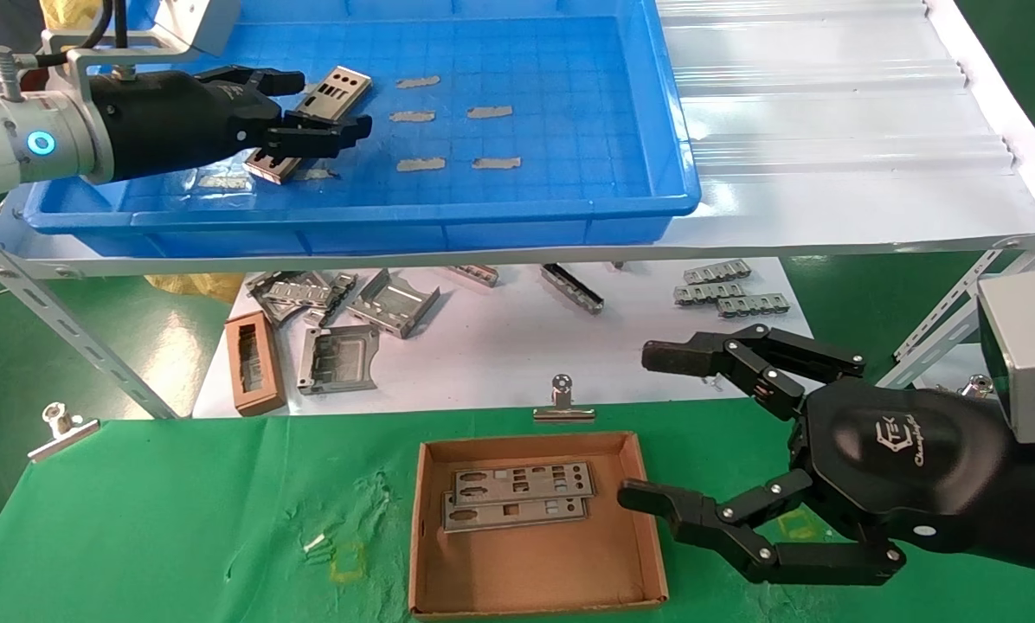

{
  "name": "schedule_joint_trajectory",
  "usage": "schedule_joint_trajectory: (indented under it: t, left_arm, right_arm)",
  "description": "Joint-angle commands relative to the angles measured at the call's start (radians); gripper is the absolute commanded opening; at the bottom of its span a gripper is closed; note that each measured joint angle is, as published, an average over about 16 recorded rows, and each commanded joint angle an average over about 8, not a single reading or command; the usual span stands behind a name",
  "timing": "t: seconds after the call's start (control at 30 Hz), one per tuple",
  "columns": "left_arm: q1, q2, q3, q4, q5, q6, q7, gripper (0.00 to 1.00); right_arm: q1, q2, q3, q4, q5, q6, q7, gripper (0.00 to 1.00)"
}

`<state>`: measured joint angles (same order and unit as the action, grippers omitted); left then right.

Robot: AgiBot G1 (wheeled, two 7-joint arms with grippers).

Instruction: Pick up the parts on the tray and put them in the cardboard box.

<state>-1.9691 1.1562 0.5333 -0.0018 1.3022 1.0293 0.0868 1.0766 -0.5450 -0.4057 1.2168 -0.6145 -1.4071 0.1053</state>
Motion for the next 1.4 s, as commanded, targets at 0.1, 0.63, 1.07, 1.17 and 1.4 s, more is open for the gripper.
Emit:
schedule_joint_trajectory:
  t: [0.1, 0.63, 1.07, 1.17, 1.4]
  left_arm:
    - [-0.001, 0.004, 0.003, 0.001, 0.005, -0.017, 0.001, 0.24]
    - [0.005, 0.000, -0.001, -0.005, -0.002, -0.011, 0.019, 0.00]
    - [0.013, -0.004, -0.013, -0.007, -0.019, 0.012, 0.035, 0.00]
    - [0.011, -0.006, -0.015, -0.009, -0.022, 0.010, 0.040, 0.00]
    - [0.013, -0.002, -0.027, -0.013, -0.039, -0.011, 0.060, 0.00]
  right_arm:
    - [0.000, 0.000, 0.000, 0.000, 0.000, 0.000, 0.000, 1.00]
    - [0.000, 0.000, 0.000, 0.000, 0.000, 0.000, 0.000, 1.00]
    - [0.000, 0.000, 0.000, 0.000, 0.000, 0.000, 0.000, 1.00]
    - [0.000, 0.000, 0.000, 0.000, 0.000, 0.000, 0.000, 1.00]
    - [0.000, 0.000, 0.000, 0.000, 0.000, 0.000, 0.000, 1.00]
